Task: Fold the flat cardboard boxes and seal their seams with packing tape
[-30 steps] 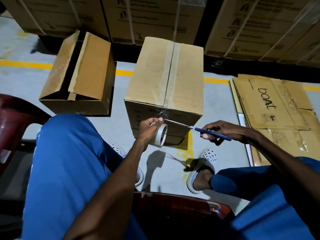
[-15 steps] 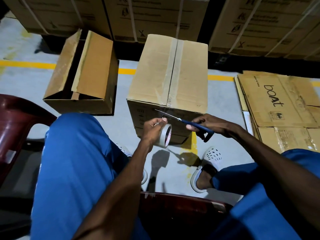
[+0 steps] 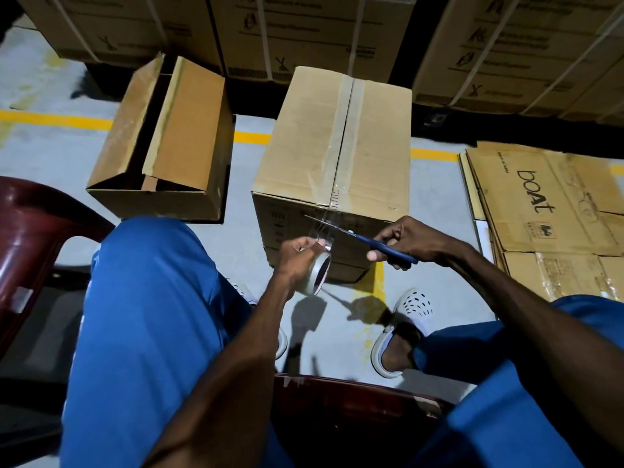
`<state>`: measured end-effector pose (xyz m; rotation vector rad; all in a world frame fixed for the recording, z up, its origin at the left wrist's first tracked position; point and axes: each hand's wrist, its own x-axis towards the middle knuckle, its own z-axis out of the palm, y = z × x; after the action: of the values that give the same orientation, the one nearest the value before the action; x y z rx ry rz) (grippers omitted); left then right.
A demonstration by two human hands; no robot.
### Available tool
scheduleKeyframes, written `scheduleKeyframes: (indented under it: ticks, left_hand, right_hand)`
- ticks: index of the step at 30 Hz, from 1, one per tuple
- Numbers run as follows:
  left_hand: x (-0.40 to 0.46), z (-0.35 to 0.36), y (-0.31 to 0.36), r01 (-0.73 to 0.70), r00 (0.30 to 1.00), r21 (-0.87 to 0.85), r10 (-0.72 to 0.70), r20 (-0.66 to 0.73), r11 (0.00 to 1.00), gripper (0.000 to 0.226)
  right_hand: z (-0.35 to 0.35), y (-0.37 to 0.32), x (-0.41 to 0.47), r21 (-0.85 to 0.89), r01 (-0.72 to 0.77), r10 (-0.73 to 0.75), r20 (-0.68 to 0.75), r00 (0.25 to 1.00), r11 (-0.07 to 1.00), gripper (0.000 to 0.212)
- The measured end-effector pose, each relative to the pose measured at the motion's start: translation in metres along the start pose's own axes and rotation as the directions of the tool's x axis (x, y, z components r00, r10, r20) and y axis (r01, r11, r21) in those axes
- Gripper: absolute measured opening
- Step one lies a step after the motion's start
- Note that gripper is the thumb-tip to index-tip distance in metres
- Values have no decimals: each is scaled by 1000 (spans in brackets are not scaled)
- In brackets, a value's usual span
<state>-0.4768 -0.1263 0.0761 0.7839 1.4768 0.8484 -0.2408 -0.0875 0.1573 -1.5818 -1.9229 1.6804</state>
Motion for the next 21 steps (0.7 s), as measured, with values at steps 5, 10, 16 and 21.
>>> scheduleKeyframes:
  ticks: [5, 10, 16, 21]
  left_hand:
    - [0, -11, -17, 59, 996, 62, -54, -72, 996, 19]
    - [4, -9, -12, 28, 992, 6, -27, -123, 1000, 27]
    - [3, -8, -21, 29, 992, 20, -26, -123, 999, 30]
    - [5, -12, -32, 81, 984, 36, -74, -160, 996, 22]
  right_hand:
    - [-11, -16, -11, -9, 36, -35, 106, 994, 999, 50]
    - [-4, -38, 20, -101, 223, -245, -375, 894, 970, 45]
    - [18, -34, 74, -328, 207, -370, -588, 719, 922, 50]
    - [41, -23, 88, -588, 59, -496, -620, 608, 807, 42]
